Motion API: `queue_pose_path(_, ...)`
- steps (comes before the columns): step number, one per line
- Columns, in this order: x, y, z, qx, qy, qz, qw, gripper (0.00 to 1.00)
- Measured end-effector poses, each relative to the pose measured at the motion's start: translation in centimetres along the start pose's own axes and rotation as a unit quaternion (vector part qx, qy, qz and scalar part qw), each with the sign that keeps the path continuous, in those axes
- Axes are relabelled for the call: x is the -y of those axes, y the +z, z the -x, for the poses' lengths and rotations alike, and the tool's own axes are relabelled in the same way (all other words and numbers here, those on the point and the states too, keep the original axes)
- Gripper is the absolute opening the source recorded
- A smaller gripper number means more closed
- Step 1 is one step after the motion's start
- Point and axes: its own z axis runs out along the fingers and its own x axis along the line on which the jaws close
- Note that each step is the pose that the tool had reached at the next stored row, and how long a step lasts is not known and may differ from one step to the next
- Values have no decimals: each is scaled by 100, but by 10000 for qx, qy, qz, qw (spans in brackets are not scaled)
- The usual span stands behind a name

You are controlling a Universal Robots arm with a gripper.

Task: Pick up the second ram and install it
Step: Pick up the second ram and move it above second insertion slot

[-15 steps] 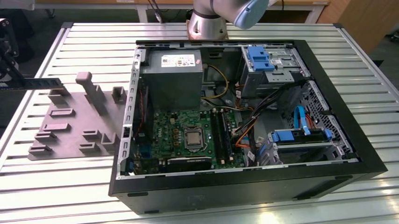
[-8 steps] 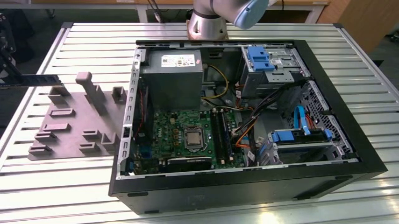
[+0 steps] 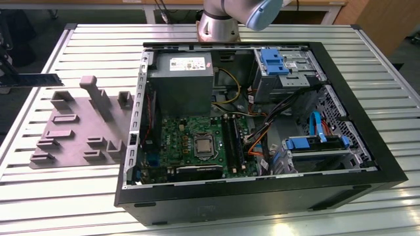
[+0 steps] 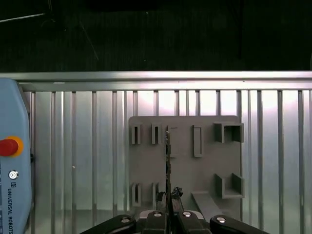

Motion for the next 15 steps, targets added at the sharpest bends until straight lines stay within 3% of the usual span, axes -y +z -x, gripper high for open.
queue_pose_path(6, -1, -87, 5, 0, 0, 0, 10000, 14)
queue_pose_path(15, 11, -91, 6, -1, 0, 1, 10000, 14)
